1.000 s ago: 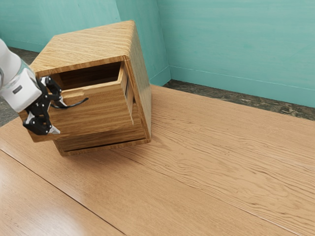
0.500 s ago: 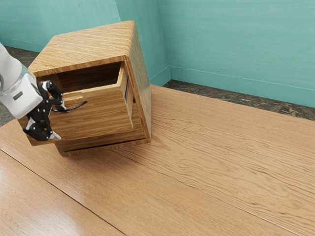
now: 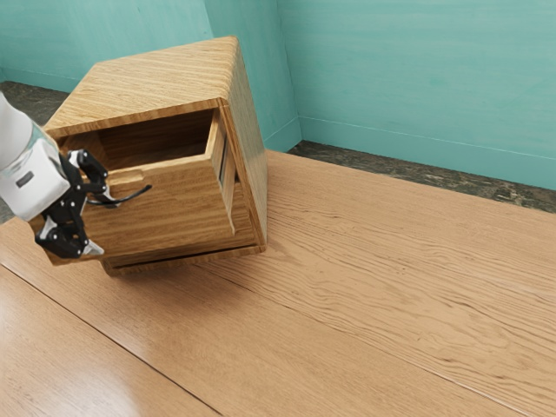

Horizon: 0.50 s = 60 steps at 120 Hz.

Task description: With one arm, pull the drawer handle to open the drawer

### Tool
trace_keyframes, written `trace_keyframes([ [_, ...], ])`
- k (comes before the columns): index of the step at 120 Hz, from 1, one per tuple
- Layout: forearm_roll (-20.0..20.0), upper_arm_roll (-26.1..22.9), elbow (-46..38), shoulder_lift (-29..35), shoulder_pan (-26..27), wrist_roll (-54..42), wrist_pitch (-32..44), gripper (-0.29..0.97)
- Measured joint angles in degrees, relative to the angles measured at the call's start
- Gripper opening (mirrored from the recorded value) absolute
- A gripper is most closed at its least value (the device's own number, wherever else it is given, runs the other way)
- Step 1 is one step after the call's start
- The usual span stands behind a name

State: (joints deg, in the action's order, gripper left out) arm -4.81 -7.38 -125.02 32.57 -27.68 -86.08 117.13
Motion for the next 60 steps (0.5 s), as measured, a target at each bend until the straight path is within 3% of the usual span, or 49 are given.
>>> trace_keyframes([
  [60, 0.0, -0.4, 1.0, 0.3, -0.1, 0.3, -0.1, 0.53],
])
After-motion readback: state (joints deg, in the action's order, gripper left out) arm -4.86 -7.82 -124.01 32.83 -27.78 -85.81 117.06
